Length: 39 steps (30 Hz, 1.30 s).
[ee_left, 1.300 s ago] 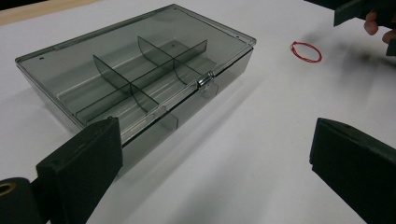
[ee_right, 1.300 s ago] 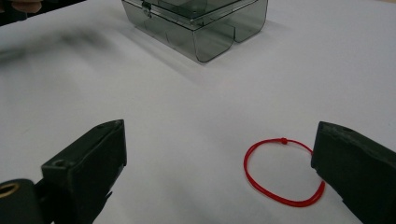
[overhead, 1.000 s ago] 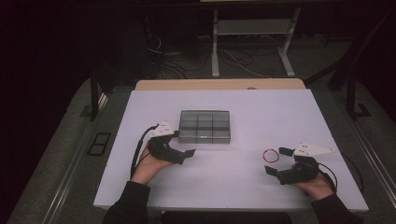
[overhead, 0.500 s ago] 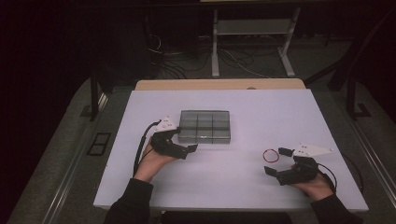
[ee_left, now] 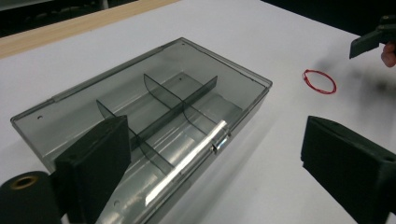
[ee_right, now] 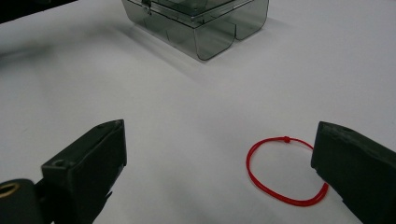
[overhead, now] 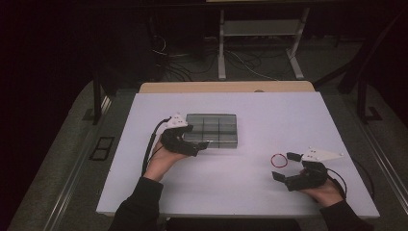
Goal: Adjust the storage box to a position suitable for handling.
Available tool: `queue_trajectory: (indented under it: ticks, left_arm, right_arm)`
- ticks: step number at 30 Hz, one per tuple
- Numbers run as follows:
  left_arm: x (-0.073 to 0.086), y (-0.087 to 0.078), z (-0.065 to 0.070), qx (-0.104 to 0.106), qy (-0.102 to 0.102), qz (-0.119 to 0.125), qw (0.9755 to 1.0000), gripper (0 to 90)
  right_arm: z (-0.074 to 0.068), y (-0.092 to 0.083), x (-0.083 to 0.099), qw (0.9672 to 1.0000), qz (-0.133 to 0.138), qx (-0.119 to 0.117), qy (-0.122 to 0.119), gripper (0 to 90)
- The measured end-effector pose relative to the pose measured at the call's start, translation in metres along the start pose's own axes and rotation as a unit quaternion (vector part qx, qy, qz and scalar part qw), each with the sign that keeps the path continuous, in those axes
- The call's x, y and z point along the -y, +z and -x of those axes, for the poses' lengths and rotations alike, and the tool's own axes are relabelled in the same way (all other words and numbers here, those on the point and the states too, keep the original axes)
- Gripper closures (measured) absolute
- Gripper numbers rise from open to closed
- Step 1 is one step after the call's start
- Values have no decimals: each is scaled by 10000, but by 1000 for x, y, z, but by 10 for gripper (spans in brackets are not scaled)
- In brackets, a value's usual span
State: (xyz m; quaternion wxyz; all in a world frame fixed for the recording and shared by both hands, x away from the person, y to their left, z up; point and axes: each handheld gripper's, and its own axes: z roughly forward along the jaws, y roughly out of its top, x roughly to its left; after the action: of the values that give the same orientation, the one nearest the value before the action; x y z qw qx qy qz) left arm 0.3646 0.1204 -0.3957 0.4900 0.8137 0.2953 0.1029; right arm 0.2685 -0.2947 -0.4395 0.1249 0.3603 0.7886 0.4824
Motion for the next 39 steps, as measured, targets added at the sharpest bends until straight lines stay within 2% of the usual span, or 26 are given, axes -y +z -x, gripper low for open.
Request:
queue_trajectory:
  ticks: [9, 13, 16, 24, 26, 29, 39]
  left_arm:
    - [-16, 8, -13, 63, -128, 83, 9999, 182]
    - [-24, 11, -19, -22, -143, 119, 9998, 240]
    - [-30, 15, -21, -5, -87, 114, 9999, 301]
    - [-39, 28, -31, 44, -115, 67, 9999, 482]
    - [-40, 31, -34, 60, -154, 45, 9999, 527]
    - [-42, 38, -38, 59, -379, 26, 9993, 582]
    - [-46, 57, -56, 39, -640, -134, 9979, 770]
  right_arm:
    - [0, 0, 0, 10000, -1, -14, 19, 30]
    - [0, 1, 1, 10000, -19, -33, 16, 31]
    - [0, 1, 1, 10000, -22, -32, 18, 31]
    - [1, 1, 1, 10000, -27, -46, 23, 31]
    - [1, 1, 1, 10000, -25, -48, 25, 31]
    - [1, 1, 1, 10000, -23, -59, 41, 31]
    - [1, 1, 1, 10000, -16, -65, 47, 31]
